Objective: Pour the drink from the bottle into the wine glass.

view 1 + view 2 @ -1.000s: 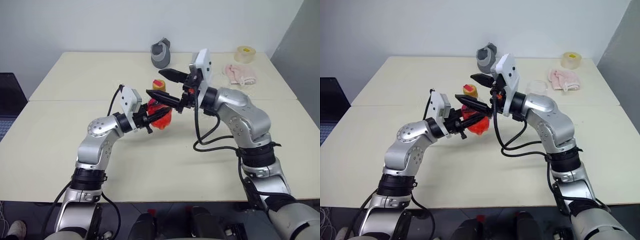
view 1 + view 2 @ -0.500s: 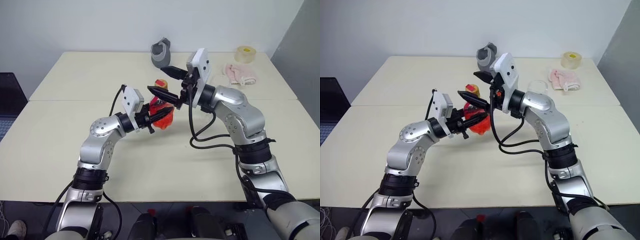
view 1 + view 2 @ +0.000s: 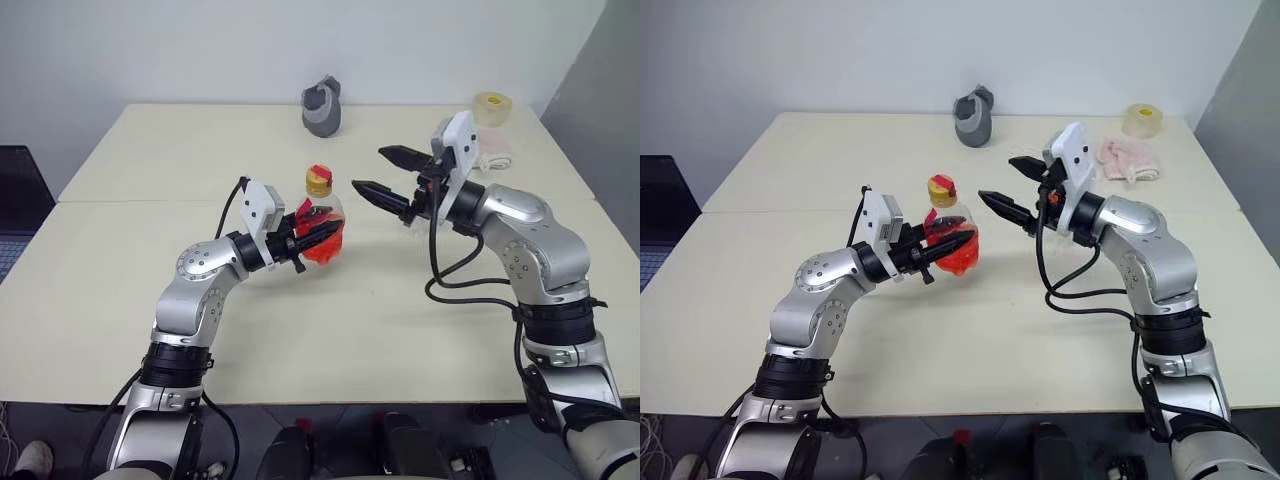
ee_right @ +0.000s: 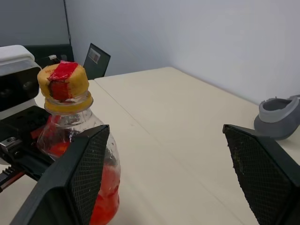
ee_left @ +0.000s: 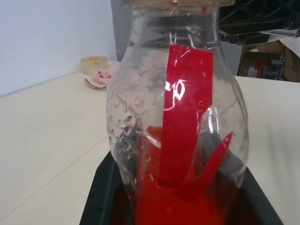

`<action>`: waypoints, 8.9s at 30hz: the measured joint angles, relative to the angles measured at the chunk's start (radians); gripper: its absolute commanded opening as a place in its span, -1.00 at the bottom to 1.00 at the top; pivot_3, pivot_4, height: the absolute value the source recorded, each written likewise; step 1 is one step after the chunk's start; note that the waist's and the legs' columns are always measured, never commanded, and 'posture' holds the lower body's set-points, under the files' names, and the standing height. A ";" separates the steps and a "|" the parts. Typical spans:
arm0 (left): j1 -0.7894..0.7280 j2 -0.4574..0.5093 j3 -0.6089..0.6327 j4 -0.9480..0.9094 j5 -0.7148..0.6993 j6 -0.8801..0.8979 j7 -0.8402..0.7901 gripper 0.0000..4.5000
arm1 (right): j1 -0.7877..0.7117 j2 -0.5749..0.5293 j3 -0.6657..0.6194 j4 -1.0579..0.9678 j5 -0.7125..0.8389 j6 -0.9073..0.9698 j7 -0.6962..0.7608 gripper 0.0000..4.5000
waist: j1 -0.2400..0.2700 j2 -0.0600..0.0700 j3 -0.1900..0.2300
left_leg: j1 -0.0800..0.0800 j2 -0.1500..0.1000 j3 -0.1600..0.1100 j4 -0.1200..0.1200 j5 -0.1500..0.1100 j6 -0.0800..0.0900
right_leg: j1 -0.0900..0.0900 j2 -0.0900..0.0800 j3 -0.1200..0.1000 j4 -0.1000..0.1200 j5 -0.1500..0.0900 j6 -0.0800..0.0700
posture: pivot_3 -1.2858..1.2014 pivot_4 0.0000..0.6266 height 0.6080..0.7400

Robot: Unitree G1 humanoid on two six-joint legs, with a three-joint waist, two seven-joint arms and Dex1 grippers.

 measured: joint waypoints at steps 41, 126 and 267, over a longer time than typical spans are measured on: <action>-0.022 -0.003 -0.001 0.008 -0.001 -0.010 0.001 -0.41 | -0.088 0.215 0.079 0.041 0.055 -0.021 0.004 -0.48 | -0.001 0.000 0.000 | 0.000 0.000 -0.001 0.000 0.001 -0.002 | 0.000 -0.001 0.000 0.000 0.000 0.000 | 0.03 -0.52 1.00; 0.145 -0.038 0.079 -0.121 0.017 0.014 0.347 -0.41 | 0.351 -0.027 0.073 -0.381 0.180 0.026 -0.034 0.99 | 0.024 -0.001 0.000 | 0.002 0.000 0.002 0.001 0.000 0.000 | 0.004 0.000 -0.001 -0.001 0.000 0.000 | 0.03 -0.52 1.00; 0.820 0.093 0.362 -0.680 -0.252 0.229 0.424 1.00 | 0.148 0.344 0.146 0.556 -0.352 -0.532 -0.128 0.57 | 0.011 0.001 0.000 | 0.006 0.012 0.010 -0.002 -0.001 0.001 | 0.004 0.005 0.003 -0.001 0.001 -0.002 | 0.03 -0.52 1.00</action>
